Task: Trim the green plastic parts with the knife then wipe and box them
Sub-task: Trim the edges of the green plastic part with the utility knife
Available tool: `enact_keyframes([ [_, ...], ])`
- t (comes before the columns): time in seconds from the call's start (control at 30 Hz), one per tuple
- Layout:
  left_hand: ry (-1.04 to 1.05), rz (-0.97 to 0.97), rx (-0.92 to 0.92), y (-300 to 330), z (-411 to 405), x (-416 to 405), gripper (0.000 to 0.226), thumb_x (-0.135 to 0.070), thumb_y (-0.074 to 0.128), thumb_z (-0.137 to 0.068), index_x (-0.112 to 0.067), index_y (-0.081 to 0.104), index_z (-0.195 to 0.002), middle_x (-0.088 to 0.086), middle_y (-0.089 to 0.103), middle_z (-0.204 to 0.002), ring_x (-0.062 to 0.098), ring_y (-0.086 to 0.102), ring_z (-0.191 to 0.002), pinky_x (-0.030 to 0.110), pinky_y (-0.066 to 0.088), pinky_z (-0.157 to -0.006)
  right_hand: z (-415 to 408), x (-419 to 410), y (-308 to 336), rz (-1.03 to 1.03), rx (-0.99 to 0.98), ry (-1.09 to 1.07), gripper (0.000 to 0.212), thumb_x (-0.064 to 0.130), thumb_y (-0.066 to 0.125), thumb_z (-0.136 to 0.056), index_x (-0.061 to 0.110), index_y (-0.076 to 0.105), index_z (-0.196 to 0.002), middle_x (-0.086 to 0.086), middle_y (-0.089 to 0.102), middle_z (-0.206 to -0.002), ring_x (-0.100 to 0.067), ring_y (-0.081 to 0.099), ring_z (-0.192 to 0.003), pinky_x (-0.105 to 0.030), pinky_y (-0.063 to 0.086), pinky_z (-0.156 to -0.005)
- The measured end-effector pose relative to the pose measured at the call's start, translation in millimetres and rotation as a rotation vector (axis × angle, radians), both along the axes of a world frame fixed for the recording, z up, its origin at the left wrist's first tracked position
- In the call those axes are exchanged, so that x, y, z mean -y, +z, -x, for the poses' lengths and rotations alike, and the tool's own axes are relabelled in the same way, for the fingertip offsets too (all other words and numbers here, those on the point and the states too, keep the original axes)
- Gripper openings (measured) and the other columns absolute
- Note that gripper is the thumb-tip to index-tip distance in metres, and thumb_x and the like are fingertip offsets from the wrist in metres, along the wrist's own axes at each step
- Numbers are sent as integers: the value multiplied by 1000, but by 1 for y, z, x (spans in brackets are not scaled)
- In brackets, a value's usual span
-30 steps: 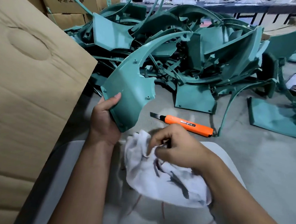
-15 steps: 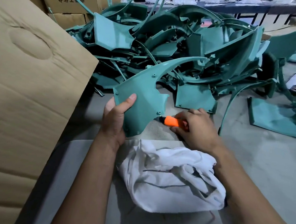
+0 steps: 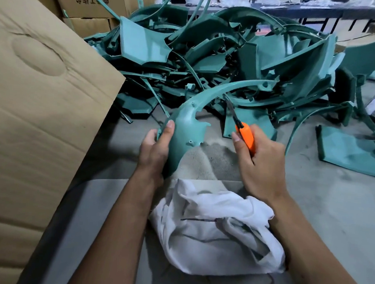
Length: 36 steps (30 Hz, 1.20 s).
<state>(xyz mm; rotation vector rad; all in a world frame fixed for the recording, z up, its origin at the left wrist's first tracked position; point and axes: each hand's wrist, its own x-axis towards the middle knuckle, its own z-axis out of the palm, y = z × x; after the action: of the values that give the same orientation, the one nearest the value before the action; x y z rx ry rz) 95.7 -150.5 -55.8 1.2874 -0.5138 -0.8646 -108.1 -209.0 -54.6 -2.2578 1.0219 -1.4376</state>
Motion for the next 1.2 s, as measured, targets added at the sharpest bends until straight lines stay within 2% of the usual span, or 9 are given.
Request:
enact_keyframes([
  [0.1,-175,5,-91,2,4,-2,40,-50,60,-99,-12,66,-108,3,59,-63,9,50,-38,17,37,-35,-5,-3,-2,-28,-15,79,41,48,47,-108,20,44,-77,7,40,-53,-18,47,-51,-19,28,-49],
  [0.23,-421,-24,-162,9,11,-5,51,-61,60,-86,-13,59,-103,-1,42,-57,6,34,-33,15,26,-32,-11,-5,-3,-26,-43,117,31,42,49,-108,26,41,-83,10,39,-53,-12,48,-53,-16,30,-48],
  [0.33,-551,-57,-239,13,15,-8,32,-40,43,-107,-11,57,-108,-2,37,-60,3,32,-33,15,25,-31,-9,-4,-1,-49,-43,187,31,39,49,-109,37,38,-80,12,38,-53,-8,44,-49,-15,30,-48],
  [0.4,-580,-79,-270,15,15,-10,32,-24,29,-112,-9,57,-112,-1,35,-63,2,32,-33,15,27,-30,-6,-3,1,-111,-50,264,35,38,49,-109,39,38,-76,10,40,-54,-9,41,-48,-16,30,-49],
  [0.53,-645,-108,-316,17,14,-12,34,-24,24,-113,-7,53,-118,0,31,-66,1,32,-32,14,26,-30,-4,-4,3,-122,-68,339,38,35,52,-108,34,39,-72,10,40,-54,-9,40,-48,-17,29,-49],
  [0.77,-713,-183,-360,19,14,-11,40,-27,23,-113,-10,56,-100,-3,33,-59,1,33,-31,14,21,-30,-3,-2,-3,11,-85,63,38,42,51,-107,16,47,-79,9,41,-52,-17,50,-55,-16,31,-47],
  [0.83,-707,-180,-362,19,14,-11,39,-27,23,-113,-10,55,-99,-3,33,-59,1,33,-31,14,22,-30,-5,-3,-3,13,-91,48,36,42,52,-107,20,46,-79,9,40,-51,-16,52,-58,-16,31,-48],
  [0.93,-685,-178,-390,17,11,-11,39,-27,23,-113,-9,55,-101,-3,33,-58,2,33,-31,14,22,-30,-10,-5,-1,-18,-89,154,31,38,53,-108,37,41,-79,10,40,-52,-14,50,-53,-15,31,-49],
  [1.2,-698,-153,-440,16,9,-10,40,-27,22,-113,-8,57,-106,-2,32,-59,2,34,-30,14,24,-29,-3,-4,2,-15,-34,317,37,35,53,-107,28,44,-72,10,39,-53,-12,41,-46,-15,28,-48],
])
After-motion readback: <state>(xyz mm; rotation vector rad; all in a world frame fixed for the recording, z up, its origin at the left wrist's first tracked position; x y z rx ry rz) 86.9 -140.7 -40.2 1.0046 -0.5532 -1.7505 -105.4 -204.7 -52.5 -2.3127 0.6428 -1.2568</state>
